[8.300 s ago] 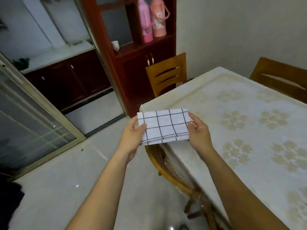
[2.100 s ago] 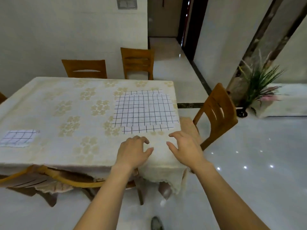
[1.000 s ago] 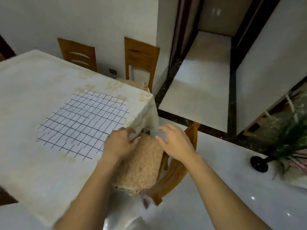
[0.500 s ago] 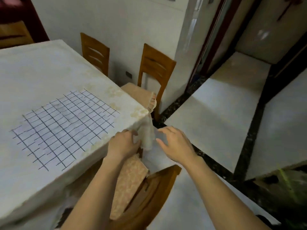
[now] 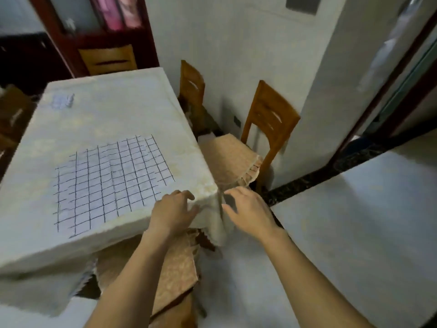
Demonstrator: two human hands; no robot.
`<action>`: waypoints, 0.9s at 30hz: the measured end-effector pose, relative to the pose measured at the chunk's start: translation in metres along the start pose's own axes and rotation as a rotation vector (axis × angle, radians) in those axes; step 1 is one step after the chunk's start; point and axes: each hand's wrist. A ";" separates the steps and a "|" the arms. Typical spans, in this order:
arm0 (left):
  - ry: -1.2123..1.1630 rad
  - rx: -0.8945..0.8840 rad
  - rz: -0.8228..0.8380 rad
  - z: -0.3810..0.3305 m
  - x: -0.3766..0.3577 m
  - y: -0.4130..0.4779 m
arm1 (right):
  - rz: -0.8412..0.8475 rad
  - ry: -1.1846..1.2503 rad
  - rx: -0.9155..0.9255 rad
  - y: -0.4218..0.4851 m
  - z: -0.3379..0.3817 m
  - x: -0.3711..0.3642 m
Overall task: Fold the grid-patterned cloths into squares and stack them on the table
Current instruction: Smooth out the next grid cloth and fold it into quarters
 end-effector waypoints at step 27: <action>-0.296 0.648 -0.373 0.071 0.037 0.138 | 0.274 0.010 0.663 0.307 0.046 -0.015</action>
Point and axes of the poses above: each hand's wrist, its own y-axis towards the middle knuckle, its own x-axis out of the back of the hand, z = x × y, and after that the axes turned 10 degrees about -y, right-handed
